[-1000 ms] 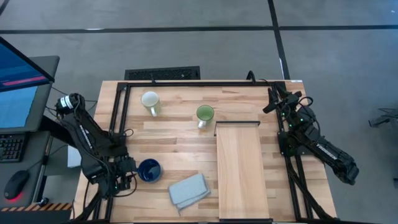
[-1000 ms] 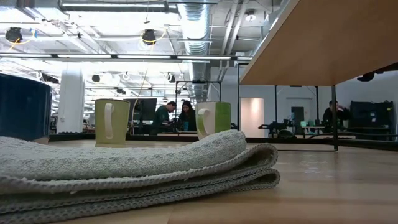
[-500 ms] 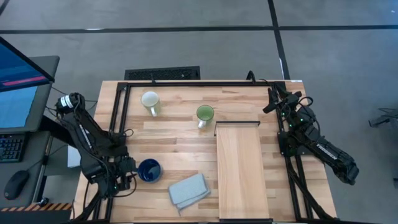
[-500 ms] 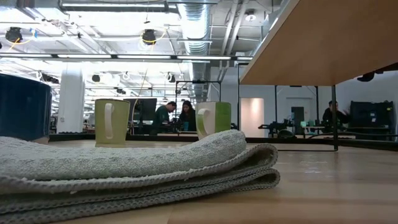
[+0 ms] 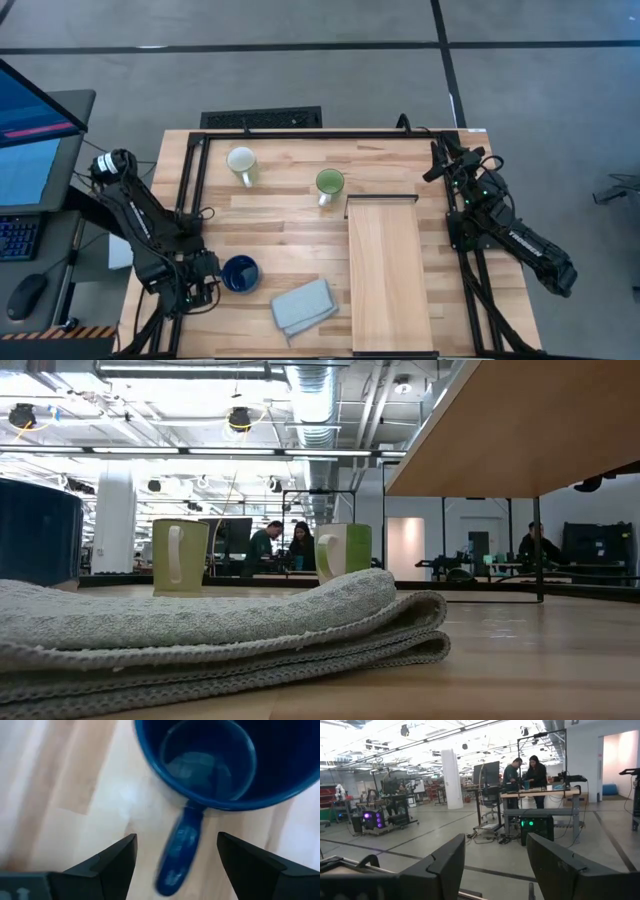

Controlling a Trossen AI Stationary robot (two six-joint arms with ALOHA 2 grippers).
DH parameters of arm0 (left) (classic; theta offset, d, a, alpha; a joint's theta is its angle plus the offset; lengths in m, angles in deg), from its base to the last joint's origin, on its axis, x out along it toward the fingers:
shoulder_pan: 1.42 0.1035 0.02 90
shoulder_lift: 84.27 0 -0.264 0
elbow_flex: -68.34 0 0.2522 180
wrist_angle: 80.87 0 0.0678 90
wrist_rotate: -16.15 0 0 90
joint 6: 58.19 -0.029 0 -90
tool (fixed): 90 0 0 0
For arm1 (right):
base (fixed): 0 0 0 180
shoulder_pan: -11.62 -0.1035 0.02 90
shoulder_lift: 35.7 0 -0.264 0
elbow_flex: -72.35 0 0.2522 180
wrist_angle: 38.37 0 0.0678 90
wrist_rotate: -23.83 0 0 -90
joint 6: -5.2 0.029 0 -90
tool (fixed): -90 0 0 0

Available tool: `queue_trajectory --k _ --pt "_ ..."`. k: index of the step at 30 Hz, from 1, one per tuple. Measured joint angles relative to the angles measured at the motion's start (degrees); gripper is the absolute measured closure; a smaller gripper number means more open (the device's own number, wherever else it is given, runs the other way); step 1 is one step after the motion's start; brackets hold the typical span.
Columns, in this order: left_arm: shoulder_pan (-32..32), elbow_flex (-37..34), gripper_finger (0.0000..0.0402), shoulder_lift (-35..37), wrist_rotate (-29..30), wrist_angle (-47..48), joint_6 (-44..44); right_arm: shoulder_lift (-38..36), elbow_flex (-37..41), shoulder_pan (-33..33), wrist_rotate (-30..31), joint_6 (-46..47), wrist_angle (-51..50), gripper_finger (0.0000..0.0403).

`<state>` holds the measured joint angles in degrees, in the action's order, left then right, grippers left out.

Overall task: Stack small to large cups/mugs on shelf
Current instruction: Put the blue cup on the shelf

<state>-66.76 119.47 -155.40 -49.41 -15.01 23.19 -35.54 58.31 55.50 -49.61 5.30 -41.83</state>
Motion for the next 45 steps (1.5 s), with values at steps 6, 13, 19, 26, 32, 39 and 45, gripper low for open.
queue_trajectory --k 6,13,19,26,32,39,45 --pt "0.0 -0.1 0.0169 0.0 0.3 0.6 -1.4 0.0 0.0 0.0 0.0 0.4 0.0 0.0168" --pt "0.0 -0.1 0.023 0.0 3.2 2.4 -4.4 0.0 0.0 0.0 0.0 1.9 0.0 0.0168" --pt "0.0 -0.1 0.0297 0.0 4.8 2.3 -5.3 0.0 0.0 0.0 0.0 1.9 0.0 0.0168" --pt "0.0 -0.1 0.0356 0.0 6.0 2.0 -4.9 0.0 0.0 0.0 0.0 1.6 0.0 0.0168" --pt "0.1 -0.8 0.0356 0.0 8.5 -0.1 -7.4 0.0 0.0 0.0 0.0 1.5 0.0 0.0168" --pt "2.1 -6.8 0.0354 0.1 13.5 -13.6 -11.9 0.0 0.0 0.0 0.0 1.4 0.0 0.0168" --pt "3.3 -7.3 0.0355 0.8 13.7 -15.9 -18.2 0.0 0.0 0.0 0.0 1.4 0.0 0.0168"
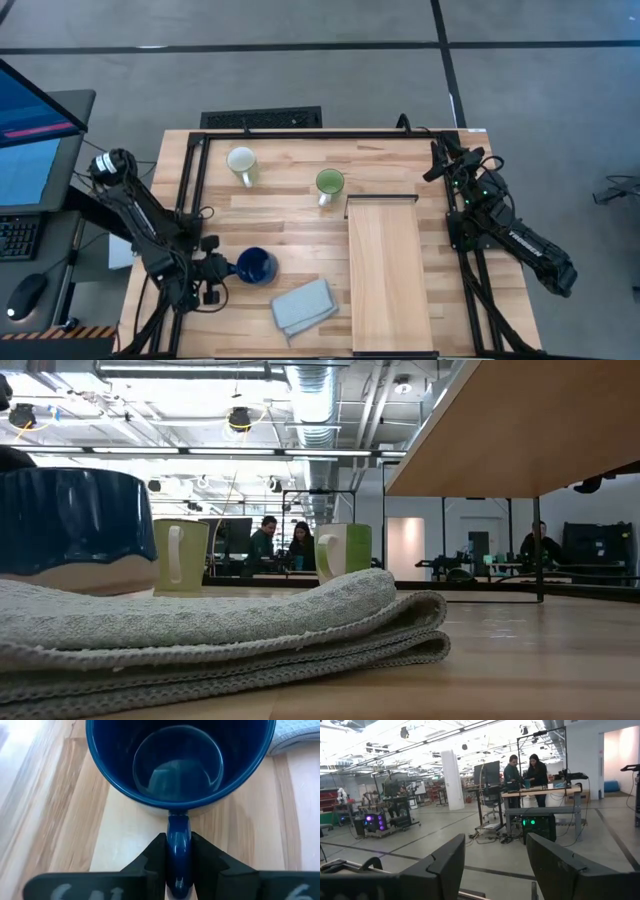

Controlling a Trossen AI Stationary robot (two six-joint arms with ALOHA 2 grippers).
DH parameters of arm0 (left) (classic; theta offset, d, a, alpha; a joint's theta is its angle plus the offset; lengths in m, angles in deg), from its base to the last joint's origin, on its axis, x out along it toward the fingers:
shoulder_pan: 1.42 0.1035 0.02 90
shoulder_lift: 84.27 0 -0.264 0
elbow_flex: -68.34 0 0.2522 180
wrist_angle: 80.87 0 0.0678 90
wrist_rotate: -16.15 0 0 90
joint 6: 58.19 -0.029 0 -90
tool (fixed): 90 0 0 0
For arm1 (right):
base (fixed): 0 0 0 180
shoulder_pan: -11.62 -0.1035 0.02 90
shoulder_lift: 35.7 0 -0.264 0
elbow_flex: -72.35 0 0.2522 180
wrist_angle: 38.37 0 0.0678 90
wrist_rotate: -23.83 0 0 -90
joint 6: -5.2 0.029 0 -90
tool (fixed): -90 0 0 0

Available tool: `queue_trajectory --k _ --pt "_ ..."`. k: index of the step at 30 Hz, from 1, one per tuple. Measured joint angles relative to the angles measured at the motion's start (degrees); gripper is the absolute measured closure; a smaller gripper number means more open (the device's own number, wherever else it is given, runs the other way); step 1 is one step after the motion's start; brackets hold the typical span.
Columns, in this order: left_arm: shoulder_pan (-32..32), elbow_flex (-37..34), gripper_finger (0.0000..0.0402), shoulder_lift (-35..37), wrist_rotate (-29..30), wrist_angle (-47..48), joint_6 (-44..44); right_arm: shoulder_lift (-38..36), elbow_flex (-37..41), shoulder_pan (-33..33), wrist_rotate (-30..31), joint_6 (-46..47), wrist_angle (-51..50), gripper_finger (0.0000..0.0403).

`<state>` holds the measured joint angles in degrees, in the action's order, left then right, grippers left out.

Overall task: Stack small to large cups/mugs on shelf
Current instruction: Put the blue cup on the shelf

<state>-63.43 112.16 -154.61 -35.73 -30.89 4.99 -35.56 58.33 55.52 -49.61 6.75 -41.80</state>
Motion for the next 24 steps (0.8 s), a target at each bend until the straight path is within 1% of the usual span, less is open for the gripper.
queue_trajectory --k 7,12,16,19,21,24 --pt "1.6 0.0 0.0355 3.0 -0.3 0.7 -6.4 0.0 0.0 0.0 0.0 0.0 0.0 0.0168" --pt "4.8 0.0 0.0356 7.0 1.1 1.3 -10.9 0.0 0.0 0.0 0.0 0.0 0.0 0.0168" --pt "9.5 0.0 0.0356 10.1 4.2 2.9 -13.5 0.0 0.0 0.0 0.0 0.0 0.0 0.0168" --pt "14.1 0.0 0.0356 12.3 4.8 1.9 -16.4 0.0 0.0 0.0 0.0 0.0 0.0 0.0168" --pt "17.3 0.2 0.0356 13.7 4.4 -0.6 -20.3 0.0 0.0 0.0 0.0 0.0 0.0 0.0168" --pt "21.5 2.8 0.0356 14.6 2.6 -4.0 -29.3 0.0 0.0 0.0 0.0 0.0 0.0 0.0168"
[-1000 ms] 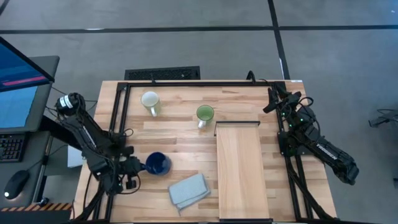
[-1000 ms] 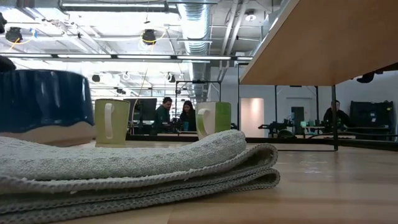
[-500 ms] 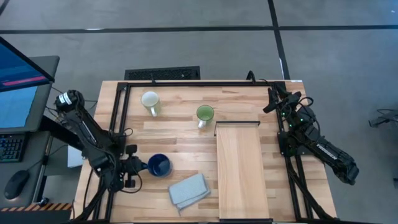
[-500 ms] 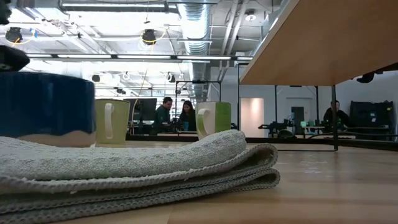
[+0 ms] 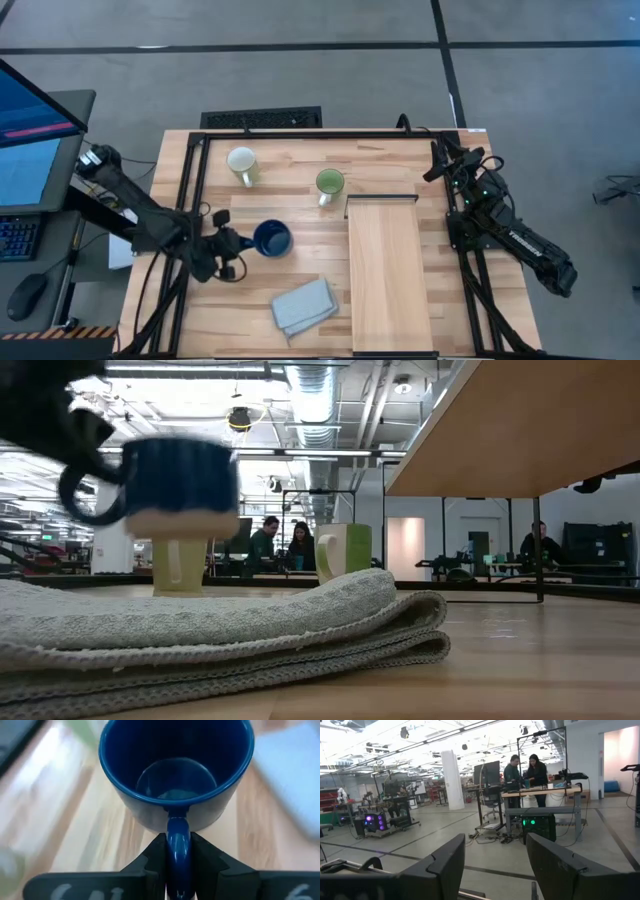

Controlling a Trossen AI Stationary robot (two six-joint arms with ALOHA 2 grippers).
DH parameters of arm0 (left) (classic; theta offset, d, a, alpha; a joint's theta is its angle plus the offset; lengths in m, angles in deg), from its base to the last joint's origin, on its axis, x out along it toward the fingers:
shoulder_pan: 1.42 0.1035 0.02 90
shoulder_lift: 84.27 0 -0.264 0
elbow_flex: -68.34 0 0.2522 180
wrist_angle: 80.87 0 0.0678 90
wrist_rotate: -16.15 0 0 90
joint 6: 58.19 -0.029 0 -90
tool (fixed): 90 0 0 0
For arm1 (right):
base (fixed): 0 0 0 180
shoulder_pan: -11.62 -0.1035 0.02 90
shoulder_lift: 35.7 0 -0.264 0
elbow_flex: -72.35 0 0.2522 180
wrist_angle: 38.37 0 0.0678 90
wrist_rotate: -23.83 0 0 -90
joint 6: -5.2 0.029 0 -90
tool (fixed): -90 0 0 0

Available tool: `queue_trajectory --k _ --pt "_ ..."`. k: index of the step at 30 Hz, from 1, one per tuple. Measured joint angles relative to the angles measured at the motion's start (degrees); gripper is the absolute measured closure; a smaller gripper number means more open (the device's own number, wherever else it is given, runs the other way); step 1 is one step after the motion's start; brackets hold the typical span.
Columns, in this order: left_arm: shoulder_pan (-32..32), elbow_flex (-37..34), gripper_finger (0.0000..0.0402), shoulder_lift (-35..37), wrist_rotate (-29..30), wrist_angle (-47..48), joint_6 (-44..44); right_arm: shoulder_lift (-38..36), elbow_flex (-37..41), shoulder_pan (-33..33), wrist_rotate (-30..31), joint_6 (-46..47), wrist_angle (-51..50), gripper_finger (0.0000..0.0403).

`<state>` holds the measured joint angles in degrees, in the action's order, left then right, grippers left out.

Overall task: Stack small to large cups/mugs on shelf
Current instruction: Put the blue cup on the shelf

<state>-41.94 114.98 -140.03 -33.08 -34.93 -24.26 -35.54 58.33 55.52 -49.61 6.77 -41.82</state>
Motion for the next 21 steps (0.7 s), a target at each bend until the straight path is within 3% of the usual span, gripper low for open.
queue_trajectory --k 11,21 --pt "15.6 12.4 0.0356 -2.7 -9.2 -1.5 -19.1 0.0 0.0 0.0 0.0 0.0 -0.1 0.0168" --pt "25.5 22.9 0.0356 -12.1 -16.7 -2.3 -34.4 0.0 0.0 0.0 0.0 0.0 -4.4 0.0168"
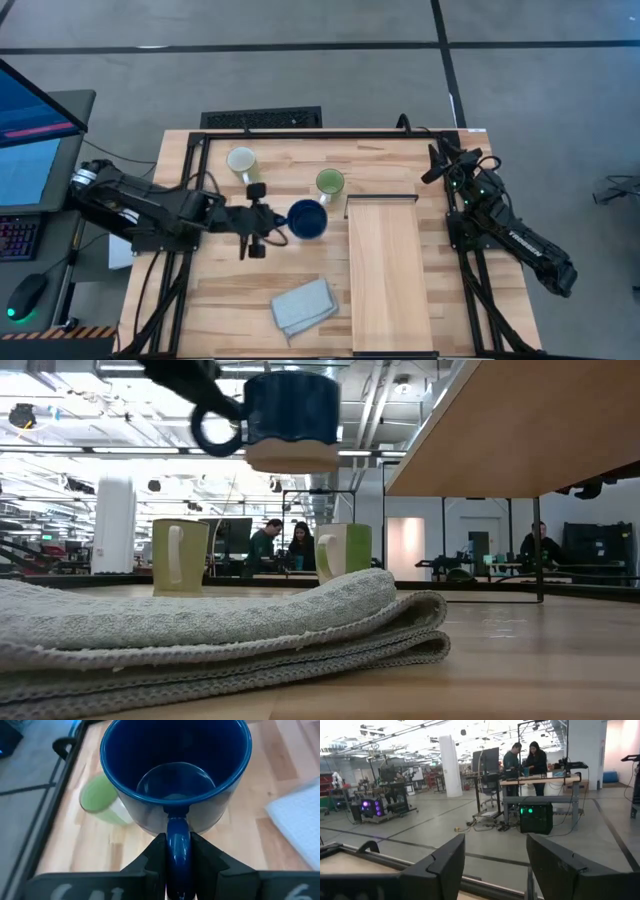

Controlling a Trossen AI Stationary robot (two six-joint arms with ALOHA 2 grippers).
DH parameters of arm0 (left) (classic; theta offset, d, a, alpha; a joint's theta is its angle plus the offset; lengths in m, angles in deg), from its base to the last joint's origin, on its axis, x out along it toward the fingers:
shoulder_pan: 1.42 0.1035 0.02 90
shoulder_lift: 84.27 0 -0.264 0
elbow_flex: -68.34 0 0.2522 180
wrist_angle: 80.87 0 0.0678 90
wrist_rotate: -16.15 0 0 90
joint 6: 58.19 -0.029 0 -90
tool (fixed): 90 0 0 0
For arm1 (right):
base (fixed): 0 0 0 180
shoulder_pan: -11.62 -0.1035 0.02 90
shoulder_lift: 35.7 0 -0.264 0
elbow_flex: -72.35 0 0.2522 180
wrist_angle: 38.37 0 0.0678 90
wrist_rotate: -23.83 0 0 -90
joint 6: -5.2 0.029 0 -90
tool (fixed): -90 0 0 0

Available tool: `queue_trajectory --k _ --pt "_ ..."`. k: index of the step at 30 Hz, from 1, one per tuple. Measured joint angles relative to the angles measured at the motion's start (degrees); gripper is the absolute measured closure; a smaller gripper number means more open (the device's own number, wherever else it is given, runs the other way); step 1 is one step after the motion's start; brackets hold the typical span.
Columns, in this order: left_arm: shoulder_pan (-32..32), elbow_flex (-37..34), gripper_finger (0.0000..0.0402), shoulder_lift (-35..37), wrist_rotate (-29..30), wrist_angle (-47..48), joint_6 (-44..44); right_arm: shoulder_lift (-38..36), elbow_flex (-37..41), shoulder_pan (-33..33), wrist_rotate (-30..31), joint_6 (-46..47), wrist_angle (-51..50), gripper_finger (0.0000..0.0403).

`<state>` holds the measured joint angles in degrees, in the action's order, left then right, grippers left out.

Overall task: Stack small to large cups/mugs on shelf
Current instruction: Put the blue cup on the shelf

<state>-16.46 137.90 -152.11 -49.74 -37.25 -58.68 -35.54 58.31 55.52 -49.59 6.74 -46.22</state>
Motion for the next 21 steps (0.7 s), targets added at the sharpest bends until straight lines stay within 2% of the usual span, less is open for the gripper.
queue_trajectory --k 4,12,21 --pt "2.6 5.1 0.0356 -5.1 -2.8 -0.1 -5.7 0.0 0.0 0.0 0.0 0.0 0.0 0.0168" --pt "6.6 15.5 0.0356 -14.5 -4.9 -0.1 -13.4 0.0 0.0 0.1 0.2 -0.5 0.1 0.0168" --pt "9.1 23.4 0.0356 -19.1 -17.0 0.4 -15.0 0.0 0.0 0.1 0.4 -0.6 0.1 0.0168"
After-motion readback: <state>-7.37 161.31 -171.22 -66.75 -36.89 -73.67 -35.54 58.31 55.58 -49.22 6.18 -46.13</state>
